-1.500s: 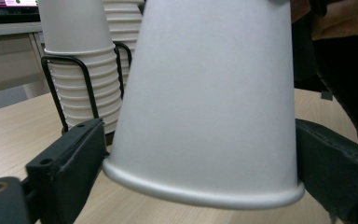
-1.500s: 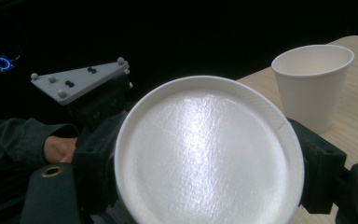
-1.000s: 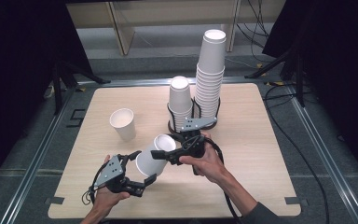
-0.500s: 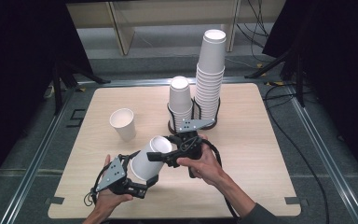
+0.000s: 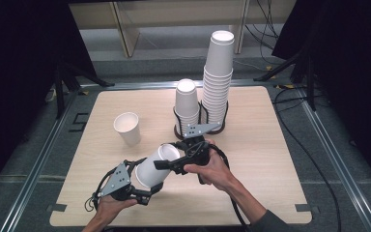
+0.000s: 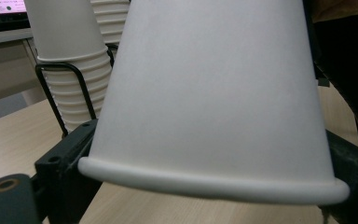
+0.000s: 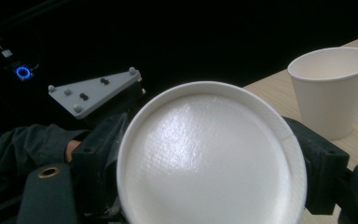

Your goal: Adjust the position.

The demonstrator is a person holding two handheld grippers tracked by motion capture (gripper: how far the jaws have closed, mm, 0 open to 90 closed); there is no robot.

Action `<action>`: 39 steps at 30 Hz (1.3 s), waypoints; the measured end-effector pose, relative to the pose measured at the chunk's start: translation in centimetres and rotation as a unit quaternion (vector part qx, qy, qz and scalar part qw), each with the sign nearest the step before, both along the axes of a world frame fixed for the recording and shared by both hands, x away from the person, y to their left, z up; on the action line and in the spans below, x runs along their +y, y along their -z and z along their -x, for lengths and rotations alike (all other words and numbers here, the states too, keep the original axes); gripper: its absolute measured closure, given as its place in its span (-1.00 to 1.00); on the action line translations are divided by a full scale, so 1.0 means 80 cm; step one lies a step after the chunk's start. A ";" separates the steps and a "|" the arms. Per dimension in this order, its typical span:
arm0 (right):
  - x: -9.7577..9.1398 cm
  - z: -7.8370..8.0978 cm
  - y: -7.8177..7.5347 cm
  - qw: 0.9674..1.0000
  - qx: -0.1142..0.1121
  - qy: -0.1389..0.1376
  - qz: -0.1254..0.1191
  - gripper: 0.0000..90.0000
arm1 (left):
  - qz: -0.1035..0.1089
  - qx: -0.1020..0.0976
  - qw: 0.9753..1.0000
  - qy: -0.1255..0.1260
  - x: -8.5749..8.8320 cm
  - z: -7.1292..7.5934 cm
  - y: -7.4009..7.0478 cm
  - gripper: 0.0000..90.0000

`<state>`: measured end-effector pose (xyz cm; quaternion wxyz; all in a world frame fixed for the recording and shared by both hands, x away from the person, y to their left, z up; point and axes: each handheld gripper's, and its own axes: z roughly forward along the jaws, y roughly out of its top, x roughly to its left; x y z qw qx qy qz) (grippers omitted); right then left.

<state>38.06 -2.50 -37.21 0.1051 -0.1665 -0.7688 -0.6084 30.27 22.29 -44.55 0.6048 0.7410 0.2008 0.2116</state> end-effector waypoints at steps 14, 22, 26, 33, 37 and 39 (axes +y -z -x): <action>-0.019 0.004 -0.022 0.987 -0.095 -0.018 0.132 -0.65 | -0.037 0.031 0.999 0.021 0.000 -0.002 0.002 -0.77; -0.020 0.004 -0.014 0.975 -0.118 -0.038 0.186 -0.65 | -0.066 0.043 0.997 0.024 0.000 -0.002 0.002 -0.77; -0.018 0.005 -0.009 0.968 -0.125 -0.051 0.210 -0.64 | -0.092 0.043 0.994 0.027 -0.001 -0.001 0.003 -0.77; -0.010 0.012 0.000 0.963 -0.111 -0.076 0.233 -0.62 | -0.117 0.043 0.991 0.041 -0.007 0.003 0.004 -0.77; -0.008 0.014 0.004 0.961 -0.102 -0.086 0.240 -0.61 | -0.116 0.037 0.991 0.047 -0.008 0.003 0.004 -0.77; -0.005 0.011 0.006 0.960 -0.120 -0.098 0.233 -0.62 | -0.123 0.038 0.990 0.049 -0.008 0.004 0.004 -0.77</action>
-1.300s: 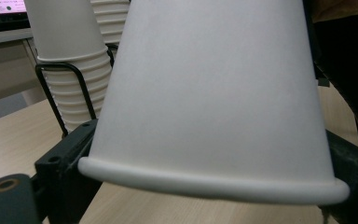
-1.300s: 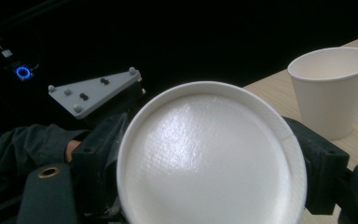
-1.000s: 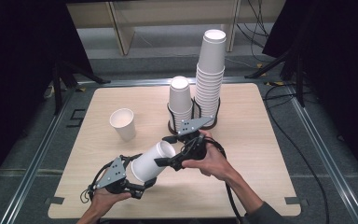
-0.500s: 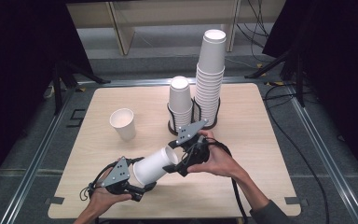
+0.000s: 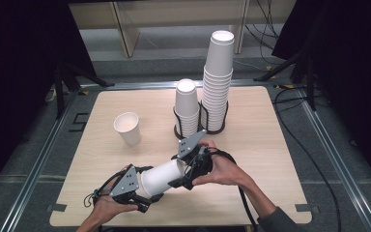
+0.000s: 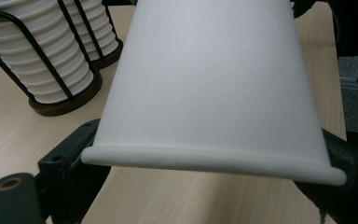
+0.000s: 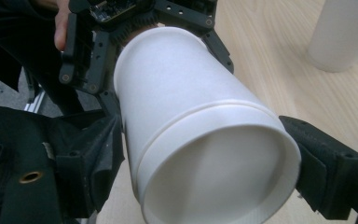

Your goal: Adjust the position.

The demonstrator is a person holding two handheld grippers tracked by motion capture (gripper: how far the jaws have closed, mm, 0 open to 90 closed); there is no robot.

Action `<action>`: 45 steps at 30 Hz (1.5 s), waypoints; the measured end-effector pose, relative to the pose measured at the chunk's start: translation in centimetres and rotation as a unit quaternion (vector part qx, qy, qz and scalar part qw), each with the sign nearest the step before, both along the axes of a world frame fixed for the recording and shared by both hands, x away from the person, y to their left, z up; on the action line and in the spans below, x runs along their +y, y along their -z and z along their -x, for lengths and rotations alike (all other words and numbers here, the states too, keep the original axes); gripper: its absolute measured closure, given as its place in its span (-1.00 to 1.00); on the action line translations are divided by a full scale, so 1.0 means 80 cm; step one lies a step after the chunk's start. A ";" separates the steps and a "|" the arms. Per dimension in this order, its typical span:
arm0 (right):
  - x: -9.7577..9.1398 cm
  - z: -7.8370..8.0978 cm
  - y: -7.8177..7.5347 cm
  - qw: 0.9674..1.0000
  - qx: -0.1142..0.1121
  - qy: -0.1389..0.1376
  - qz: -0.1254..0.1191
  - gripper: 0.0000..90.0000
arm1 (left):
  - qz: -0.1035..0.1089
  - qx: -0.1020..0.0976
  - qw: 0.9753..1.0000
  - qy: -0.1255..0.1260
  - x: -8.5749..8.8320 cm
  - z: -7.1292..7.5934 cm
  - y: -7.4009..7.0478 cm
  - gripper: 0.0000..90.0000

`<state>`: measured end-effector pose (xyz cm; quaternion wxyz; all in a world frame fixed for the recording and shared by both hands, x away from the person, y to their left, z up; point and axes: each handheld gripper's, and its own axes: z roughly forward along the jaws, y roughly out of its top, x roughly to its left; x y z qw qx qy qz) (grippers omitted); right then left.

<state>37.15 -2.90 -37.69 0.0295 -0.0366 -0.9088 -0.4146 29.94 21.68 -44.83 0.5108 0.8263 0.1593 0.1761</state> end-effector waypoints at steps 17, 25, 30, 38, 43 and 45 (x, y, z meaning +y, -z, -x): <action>-0.009 -0.009 0.002 0.997 0.051 -0.028 -0.052 -0.48 | 0.072 -0.010 0.997 0.013 0.004 -0.002 0.003 -0.89; -0.016 -0.014 -0.002 0.992 0.073 -0.027 -0.097 -0.47 | 0.152 -0.006 0.988 0.014 0.016 -0.005 -0.004 -0.92; -0.019 -0.017 -0.002 0.989 0.082 -0.026 -0.117 -0.47 | 0.166 -0.002 0.986 0.003 0.016 -0.004 -0.003 -0.93; -0.022 -0.019 -0.004 0.987 0.085 -0.024 -0.135 -0.47 | 0.189 -0.002 0.982 -0.005 0.015 -0.003 -0.001 -0.93; -0.024 -0.021 -0.002 0.986 0.090 -0.027 -0.139 -0.46 | 0.188 -0.003 0.982 0.001 0.018 -0.004 -0.004 -0.91; -0.024 -0.021 -0.001 0.986 0.090 -0.028 -0.138 -0.46 | 0.179 -0.003 0.984 0.004 0.019 -0.004 -0.005 -0.89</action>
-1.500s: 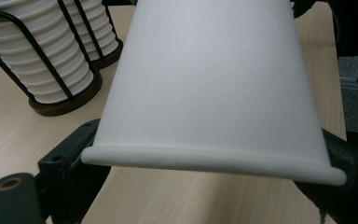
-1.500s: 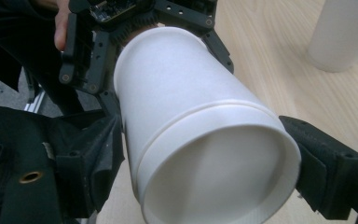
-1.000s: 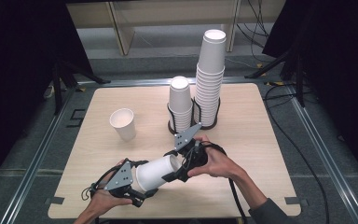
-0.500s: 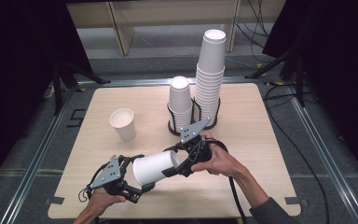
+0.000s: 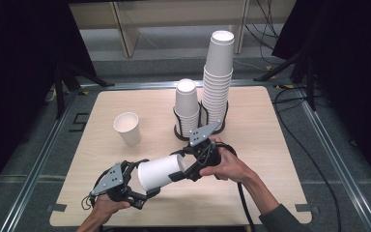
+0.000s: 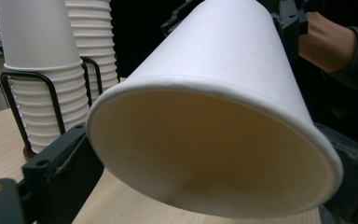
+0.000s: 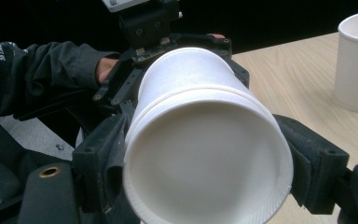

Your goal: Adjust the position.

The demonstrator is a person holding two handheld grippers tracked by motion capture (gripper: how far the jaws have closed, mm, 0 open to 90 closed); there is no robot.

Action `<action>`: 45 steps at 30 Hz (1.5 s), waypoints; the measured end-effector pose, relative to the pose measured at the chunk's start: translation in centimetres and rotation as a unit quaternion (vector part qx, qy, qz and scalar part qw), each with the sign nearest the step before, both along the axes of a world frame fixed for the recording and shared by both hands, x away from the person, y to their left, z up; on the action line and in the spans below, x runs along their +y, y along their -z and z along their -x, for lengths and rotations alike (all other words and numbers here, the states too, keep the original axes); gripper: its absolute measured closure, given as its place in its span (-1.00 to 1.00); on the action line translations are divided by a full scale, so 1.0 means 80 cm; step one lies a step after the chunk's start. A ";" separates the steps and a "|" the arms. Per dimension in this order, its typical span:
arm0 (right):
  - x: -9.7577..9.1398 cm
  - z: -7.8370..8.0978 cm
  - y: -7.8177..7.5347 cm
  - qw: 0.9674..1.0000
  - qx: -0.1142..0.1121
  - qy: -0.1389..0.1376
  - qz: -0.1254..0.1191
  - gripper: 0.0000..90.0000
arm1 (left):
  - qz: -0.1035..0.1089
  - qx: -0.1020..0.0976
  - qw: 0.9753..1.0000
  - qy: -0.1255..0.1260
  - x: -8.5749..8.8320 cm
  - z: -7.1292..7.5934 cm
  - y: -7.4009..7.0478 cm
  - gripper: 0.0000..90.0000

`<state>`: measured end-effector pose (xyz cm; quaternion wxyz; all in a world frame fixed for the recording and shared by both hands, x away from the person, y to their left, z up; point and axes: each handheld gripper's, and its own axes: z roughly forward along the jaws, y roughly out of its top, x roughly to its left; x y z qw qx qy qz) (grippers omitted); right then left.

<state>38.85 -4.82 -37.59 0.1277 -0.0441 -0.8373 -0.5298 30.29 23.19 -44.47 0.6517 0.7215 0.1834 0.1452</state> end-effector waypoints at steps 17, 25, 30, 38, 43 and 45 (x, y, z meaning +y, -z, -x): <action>-0.003 0.000 0.004 0.999 -0.002 -0.005 0.034 -0.51 | -0.047 -0.005 0.999 0.020 -0.001 0.001 -0.006 -0.74; -0.002 0.012 -0.009 0.994 -0.048 0.022 0.094 -0.65 | -0.079 0.004 0.997 0.012 -0.003 0.001 -0.006 -0.74; 0.005 0.026 -0.021 0.979 -0.136 0.021 0.149 -0.65 | -0.113 0.027 0.993 0.005 -0.006 -0.001 -0.003 -0.75; 0.032 0.046 -0.008 0.950 -0.211 0.021 0.231 -0.64 | -0.158 0.040 0.987 -0.006 -0.015 0.000 -0.003 -0.75; 0.046 0.050 0.002 0.934 -0.243 0.005 0.261 -0.64 | -0.161 0.046 0.986 -0.004 -0.018 0.003 -0.007 -0.76; 0.050 0.052 0.006 0.930 -0.250 -0.004 0.269 -0.65 | -0.165 0.045 0.985 -0.002 -0.019 0.004 -0.008 -0.76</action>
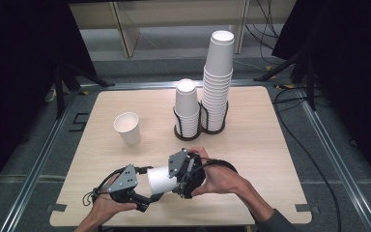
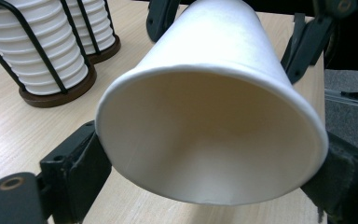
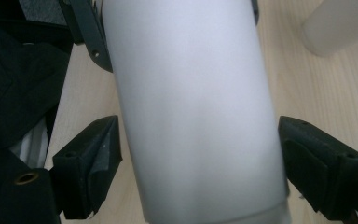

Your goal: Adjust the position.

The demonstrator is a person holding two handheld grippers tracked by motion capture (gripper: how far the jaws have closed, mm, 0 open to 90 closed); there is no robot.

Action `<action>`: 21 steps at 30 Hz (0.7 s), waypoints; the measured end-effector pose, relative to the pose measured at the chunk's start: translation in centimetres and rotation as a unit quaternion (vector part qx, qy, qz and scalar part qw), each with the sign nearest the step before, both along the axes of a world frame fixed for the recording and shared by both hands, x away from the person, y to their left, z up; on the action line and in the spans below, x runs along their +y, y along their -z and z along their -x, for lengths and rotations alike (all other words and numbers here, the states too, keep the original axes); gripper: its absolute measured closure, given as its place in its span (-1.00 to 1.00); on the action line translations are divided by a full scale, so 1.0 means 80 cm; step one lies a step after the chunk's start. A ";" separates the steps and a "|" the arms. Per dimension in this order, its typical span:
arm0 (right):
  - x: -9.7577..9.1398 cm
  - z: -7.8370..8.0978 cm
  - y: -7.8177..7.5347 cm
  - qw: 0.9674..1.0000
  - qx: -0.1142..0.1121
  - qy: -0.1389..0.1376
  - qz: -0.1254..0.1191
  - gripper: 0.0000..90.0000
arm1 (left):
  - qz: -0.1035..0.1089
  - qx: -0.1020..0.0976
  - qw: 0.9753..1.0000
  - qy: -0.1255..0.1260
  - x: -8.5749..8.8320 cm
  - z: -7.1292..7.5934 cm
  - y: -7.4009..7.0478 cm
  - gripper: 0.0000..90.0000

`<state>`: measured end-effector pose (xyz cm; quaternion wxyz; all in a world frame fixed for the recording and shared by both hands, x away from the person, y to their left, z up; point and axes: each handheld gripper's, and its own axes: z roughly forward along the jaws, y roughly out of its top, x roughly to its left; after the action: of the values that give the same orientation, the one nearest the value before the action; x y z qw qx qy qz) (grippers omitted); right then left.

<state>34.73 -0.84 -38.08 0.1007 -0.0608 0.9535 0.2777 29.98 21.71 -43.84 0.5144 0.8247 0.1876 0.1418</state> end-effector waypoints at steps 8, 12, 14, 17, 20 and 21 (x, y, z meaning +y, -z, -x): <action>0.007 -0.003 0.013 1.000 -0.007 -0.015 0.015 -0.61 | 0.005 0.007 1.000 0.006 -0.001 -0.001 0.003 -0.77; 0.008 -0.003 0.017 1.000 -0.012 -0.019 0.021 -0.56 | 0.019 0.005 1.000 0.006 0.003 -0.003 0.004 -0.82; 0.006 -0.005 0.018 1.000 -0.006 -0.021 0.013 -0.53 | 0.049 0.005 0.999 0.007 0.007 -0.006 0.006 -0.86; 0.002 -0.008 0.016 1.000 0.007 -0.014 -0.008 -0.51 | 0.090 0.001 0.996 -0.012 0.012 -0.008 0.005 -0.95; -0.004 -0.011 0.014 0.999 0.029 0.000 -0.040 -0.50 | 0.120 0.004 0.993 -0.022 0.022 -0.010 0.003 -0.89; -0.007 -0.014 0.012 0.998 0.031 0.006 -0.051 -0.49 | 0.137 0.004 0.990 -0.019 0.024 -0.011 0.003 -0.82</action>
<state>35.84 -1.39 -39.08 0.0757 -0.0416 0.9409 0.3274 30.82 23.65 -44.09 0.6186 0.7435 0.2231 0.1214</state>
